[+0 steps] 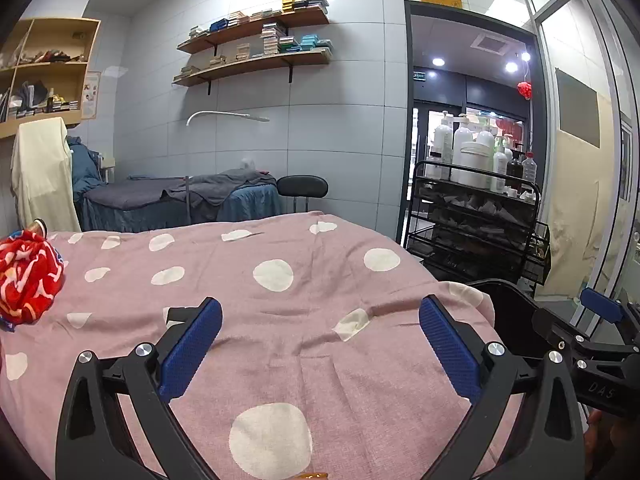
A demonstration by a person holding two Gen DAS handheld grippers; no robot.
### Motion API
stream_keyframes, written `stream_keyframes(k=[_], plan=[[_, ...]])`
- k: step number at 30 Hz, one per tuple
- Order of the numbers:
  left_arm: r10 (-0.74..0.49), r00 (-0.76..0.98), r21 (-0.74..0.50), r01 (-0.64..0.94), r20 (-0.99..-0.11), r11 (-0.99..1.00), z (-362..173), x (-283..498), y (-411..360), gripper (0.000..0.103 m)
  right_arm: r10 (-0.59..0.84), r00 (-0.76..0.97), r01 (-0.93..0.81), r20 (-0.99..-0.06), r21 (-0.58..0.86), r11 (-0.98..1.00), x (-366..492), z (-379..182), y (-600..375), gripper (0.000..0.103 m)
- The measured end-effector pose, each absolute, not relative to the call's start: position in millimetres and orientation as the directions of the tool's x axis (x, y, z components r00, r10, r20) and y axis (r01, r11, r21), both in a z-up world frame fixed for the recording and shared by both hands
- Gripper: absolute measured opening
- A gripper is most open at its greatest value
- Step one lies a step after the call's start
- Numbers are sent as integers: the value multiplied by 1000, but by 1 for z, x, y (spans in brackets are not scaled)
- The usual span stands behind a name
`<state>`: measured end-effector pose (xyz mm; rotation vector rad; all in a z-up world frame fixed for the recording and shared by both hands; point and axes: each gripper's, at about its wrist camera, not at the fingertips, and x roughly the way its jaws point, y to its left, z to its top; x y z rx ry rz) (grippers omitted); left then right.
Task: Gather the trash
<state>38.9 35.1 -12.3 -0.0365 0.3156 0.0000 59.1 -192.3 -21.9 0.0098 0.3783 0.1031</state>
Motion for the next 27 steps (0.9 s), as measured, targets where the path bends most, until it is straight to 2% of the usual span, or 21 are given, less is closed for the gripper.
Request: stream_keyframes(k=[27], plan=[[-4, 951, -30, -6, -309, 1000, -11, 39, 36, 98, 100, 924, -96, -368, 31, 995, 59, -21, -193, 98]])
